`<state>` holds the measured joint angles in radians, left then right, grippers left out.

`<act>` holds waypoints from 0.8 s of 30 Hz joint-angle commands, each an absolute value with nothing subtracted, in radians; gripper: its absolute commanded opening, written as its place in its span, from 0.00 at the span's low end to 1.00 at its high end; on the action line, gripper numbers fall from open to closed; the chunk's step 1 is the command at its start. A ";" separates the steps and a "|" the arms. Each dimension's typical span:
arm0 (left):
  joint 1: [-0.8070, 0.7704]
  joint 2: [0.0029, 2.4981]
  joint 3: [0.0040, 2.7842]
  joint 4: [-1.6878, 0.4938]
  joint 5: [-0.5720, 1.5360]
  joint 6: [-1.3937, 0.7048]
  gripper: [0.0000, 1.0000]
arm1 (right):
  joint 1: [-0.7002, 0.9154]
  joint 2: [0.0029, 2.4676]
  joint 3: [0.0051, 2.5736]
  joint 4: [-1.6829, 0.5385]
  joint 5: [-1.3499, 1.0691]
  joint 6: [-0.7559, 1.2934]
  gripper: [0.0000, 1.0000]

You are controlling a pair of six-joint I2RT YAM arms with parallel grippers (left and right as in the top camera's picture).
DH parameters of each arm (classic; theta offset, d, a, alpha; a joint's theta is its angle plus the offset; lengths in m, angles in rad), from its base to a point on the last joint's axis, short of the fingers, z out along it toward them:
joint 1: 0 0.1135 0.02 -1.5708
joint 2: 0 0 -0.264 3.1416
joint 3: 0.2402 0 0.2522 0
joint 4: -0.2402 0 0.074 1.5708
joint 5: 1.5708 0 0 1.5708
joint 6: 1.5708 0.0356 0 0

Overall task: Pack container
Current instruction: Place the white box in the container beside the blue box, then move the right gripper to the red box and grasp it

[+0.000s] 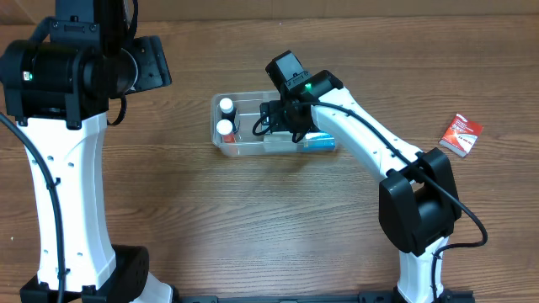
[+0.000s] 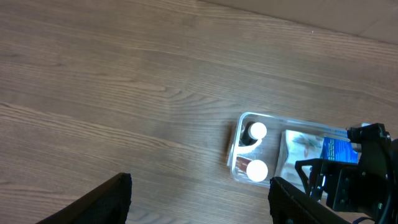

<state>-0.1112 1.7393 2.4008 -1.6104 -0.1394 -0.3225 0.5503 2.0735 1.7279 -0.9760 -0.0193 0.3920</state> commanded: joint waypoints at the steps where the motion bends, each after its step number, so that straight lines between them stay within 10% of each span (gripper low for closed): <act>1: -0.112 1.746 2.404 -1.620 -0.138 -0.321 0.72 | 0.548 2.077 1.729 -0.975 -0.020 0.393 0.87; 15: -0.112 1.746 2.404 -1.621 -0.138 -0.321 0.72 | 0.469 1.861 1.948 -1.162 0.236 0.393 1.00; 24: -0.112 1.746 2.404 -1.623 -0.138 -0.321 0.72 | 0.012 1.779 2.002 -1.308 0.216 0.475 1.00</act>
